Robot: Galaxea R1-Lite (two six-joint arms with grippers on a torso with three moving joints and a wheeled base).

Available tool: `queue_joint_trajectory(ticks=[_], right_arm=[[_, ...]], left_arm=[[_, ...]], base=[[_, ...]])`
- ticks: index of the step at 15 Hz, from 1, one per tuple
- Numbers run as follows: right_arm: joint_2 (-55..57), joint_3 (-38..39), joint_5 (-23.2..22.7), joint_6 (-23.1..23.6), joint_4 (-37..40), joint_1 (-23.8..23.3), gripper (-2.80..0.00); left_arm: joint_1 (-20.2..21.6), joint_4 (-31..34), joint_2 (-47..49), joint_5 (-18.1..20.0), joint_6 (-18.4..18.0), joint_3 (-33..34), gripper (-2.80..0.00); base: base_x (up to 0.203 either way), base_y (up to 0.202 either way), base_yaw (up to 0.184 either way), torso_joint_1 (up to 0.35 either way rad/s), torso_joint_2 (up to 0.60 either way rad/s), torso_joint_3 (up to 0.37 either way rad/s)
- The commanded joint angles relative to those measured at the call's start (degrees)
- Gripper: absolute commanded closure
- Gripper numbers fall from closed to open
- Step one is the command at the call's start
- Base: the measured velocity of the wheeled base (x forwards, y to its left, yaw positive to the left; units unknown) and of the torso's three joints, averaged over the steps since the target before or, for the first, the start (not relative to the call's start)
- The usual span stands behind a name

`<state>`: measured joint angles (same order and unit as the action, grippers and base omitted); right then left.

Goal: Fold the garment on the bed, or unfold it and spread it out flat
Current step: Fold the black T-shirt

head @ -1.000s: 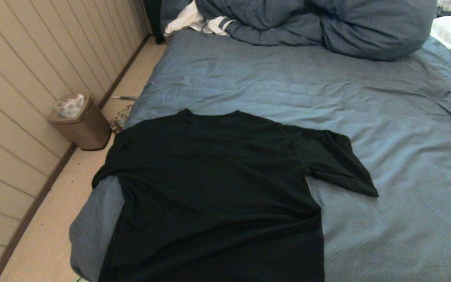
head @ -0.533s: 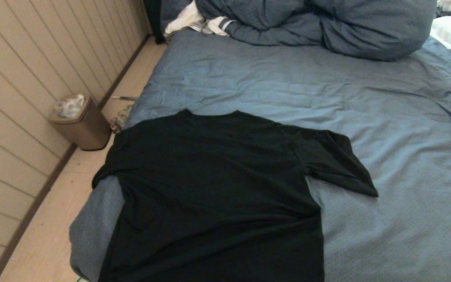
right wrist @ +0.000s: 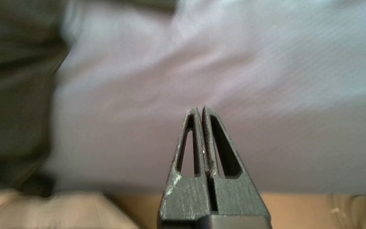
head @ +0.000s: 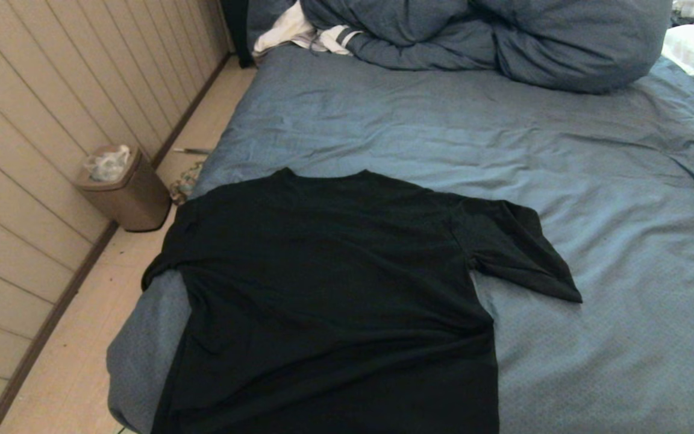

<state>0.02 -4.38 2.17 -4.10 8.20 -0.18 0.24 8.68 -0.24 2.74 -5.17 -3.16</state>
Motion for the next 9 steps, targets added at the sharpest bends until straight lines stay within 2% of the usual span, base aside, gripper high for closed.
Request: queue_joint_trajectory(ticks=[1, 3, 9], right_arm=[[-0.02, 0.86, -0.5, -0.59, 0.41, 0.01, 0.0], [-0.02, 0.77, -0.42, -1.07, 0.41, 0.01, 0.0], [0.04, 0.72, -0.36, -0.73, 0.37, 0.01, 0.0]], left_arm=[[0.02, 0.17, 0.07, -0.21, 0.74, -0.01, 0.0], [0.02, 0.11, 0.07, -1.34, 2.87, -0.01, 0.0], [0.02, 0.11, 0.07, -1.86, 3.41, -0.01, 0.0]], base=[[0.0, 0.0, 0.0, 0.0, 0.0, 0.0], [0.0, 0.0, 0.0, 0.0, 0.0, 0.0], [0.0, 0.0, 0.0, 0.0, 0.0, 0.0]])
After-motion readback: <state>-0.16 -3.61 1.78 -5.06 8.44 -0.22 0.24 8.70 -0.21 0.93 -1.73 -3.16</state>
